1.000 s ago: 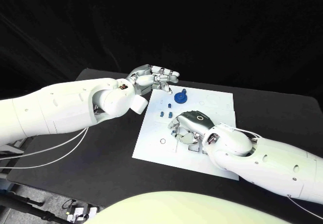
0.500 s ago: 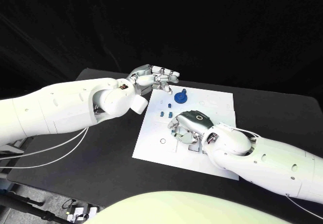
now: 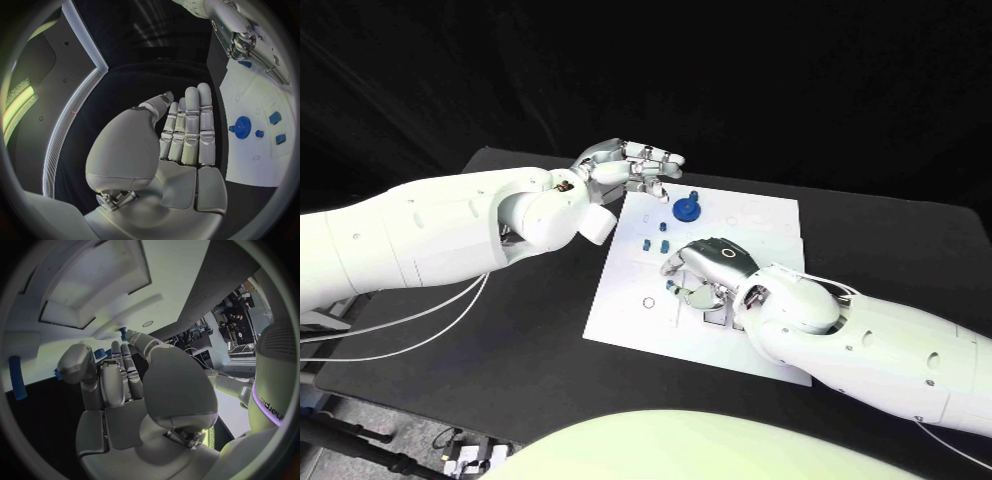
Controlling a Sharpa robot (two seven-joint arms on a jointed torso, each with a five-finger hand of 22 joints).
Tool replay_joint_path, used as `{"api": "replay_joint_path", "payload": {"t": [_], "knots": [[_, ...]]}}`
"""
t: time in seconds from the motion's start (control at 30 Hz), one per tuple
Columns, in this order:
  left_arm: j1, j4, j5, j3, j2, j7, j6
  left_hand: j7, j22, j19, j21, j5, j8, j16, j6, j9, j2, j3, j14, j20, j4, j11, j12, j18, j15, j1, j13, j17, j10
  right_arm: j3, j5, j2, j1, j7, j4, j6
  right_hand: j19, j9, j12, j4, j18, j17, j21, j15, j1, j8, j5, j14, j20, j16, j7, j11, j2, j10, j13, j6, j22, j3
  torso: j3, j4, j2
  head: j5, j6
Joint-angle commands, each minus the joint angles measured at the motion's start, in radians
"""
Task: Assemble the parts on the task board
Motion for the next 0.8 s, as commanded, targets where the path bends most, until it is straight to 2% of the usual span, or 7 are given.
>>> {"api": "replay_joint_path", "payload": {"t": [0.03,0.27,0.43,0.53,0.6,0.67,0.8], "knots": [[0.001,0.0,-0.006,0.0,0.001,0.004,0.021,0.001,-0.001,0.01,-0.005,-0.003,-0.005,-0.006,-0.01,-0.002,0.012,-0.002,0.0,0.001,-0.004,0.0,-0.001,0.013,0.005,-0.002,-0.002,-0.001,-0.006,0.0,-0.008,-0.007,0.0,-0.009,0.011,-0.005,-0.007,-0.002,-0.005,0.0,0.021,0.021,-0.005,0.007,-0.007,-0.006,0.001,0.034,0.001,-0.005,0.0,0.0,-0.003,-0.006,-0.001,-0.006,-0.004,-0.005,0.0004,0.0004,0.001,-0.001,0.001],[0.001,-0.006,-0.006,0.0,0.0,0.004,0.021,0.001,-0.002,0.009,-0.006,-0.003,-0.005,-0.006,-0.01,-0.002,0.012,-0.003,0.0,0.001,-0.004,0.0,-0.001,0.013,0.005,-0.002,-0.002,-0.002,-0.006,0.013,0.012,-0.072,0.012,-0.013,0.077,-0.024,-0.007,-0.01,0.013,0.004,0.022,0.017,-0.009,0.006,-0.012,-0.008,0.002,0.031,0.002,-0.006,-0.002,-0.003,0.0,0.004,0.002,-0.035,-0.005,-0.018,-0.0005,-0.0036,-0.002,-0.007,0.009],[0.001,-0.002,-0.006,0.0,-0.001,0.006,0.023,0.001,-0.002,0.009,-0.006,-0.003,-0.005,-0.006,-0.011,-0.002,0.012,-0.002,0.0,0.001,-0.005,0.0,-0.001,0.013,0.005,-0.001,-0.002,-0.002,-0.007,0.029,0.134,-0.151,0.063,-0.011,0.13,0.006,0.003,-0.015,0.036,0.02,0.018,0.026,0.004,0.006,-0.03,-0.005,-0.021,0.038,0.002,0.008,0.01,-0.002,0.003,0.027,0.007,-0.055,0.006,-0.036,-0.0038,-0.0034,-0.005,-0.018,0.018],[0.001,0.001,-0.006,0.0,-0.003,0.009,0.025,0.001,-0.002,0.009,-0.007,-0.003,-0.005,-0.007,-0.011,-0.002,0.012,-0.003,-0.001,0.001,-0.005,0.001,0.0,0.013,0.006,-0.001,-0.002,-0.002,-0.008,0.034,0.187,-0.203,0.107,-0.012,0.145,0.057,0.009,-0.015,0.042,0.028,0.017,0.031,0.014,0.006,-0.04,-0.003,-0.027,0.041,0.002,0.015,0.01,-0.002,-0.002,0.029,0.008,-0.053,0.013,-0.055,-0.0054,-0.0036,-0.007,-0.031,0.028],[0.001,0.002,-0.006,0.0,-0.005,0.009,0.023,0.001,-0.003,0.009,-0.007,-0.003,-0.005,-0.007,-0.012,-0.002,0.012,-0.004,-0.001,0.001,-0.005,0.001,0.0,0.012,0.006,-0.002,-0.002,-0.002,-0.008,0.035,0.196,-0.231,0.129,-0.015,0.147,0.097,0.012,-0.016,0.043,0.031,0.015,0.036,0.02,0.005,-0.045,-0.003,-0.027,0.044,0.002,0.021,0.006,-0.005,-0.008,0.023,0.008,-0.056,0.018,-0.073,-0.0051,-0.004,-0.007,-0.04,0.035],[0.001,0.002,-0.006,0.0,-0.007,0.009,0.02,0.002,-0.004,0.009,-0.009,-0.004,-0.004,-0.007,-0.012,-0.002,0.013,-0.006,-0.001,0.002,-0.003,0.001,0.001,0.012,0.007,-0.005,-0.002,-0.003,-0.009,0.036,0.189,-0.257,0.149,-0.017,0.141,0.138,0.025,-0.014,0.049,0.036,0.01,0.058,0.05,0.0,-0.041,0.002,-0.019,0.053,-0.004,0.045,-0.014,-0.011,-0.004,0.011,0.01,-0.049,0.041,-0.102,-0.0063,-0.0056,-0.009,-0.05,0.041],[0.001,0.005,-0.006,0.0,-0.009,0.009,0.02,0.002,-0.004,0.009,-0.009,-0.004,-0.004,-0.007,-0.012,-0.002,0.014,-0.006,-0.001,0.002,-0.002,0.002,0.002,0.012,0.007,-0.006,-0.002,-0.003,-0.009,0.037,0.146,-0.282,0.165,-0.022,0.118,0.186,0.037,-0.012,0.058,0.036,0.004,0.075,0.08,0.002,-0.034,0.005,-0.005,0.06,-0.005,0.065,-0.03,-0.01,-0.004,-0.008,0.013,-0.044,0.064,-0.129,-0.0086,-0.0079,-0.01,-0.06,0.049]]}}
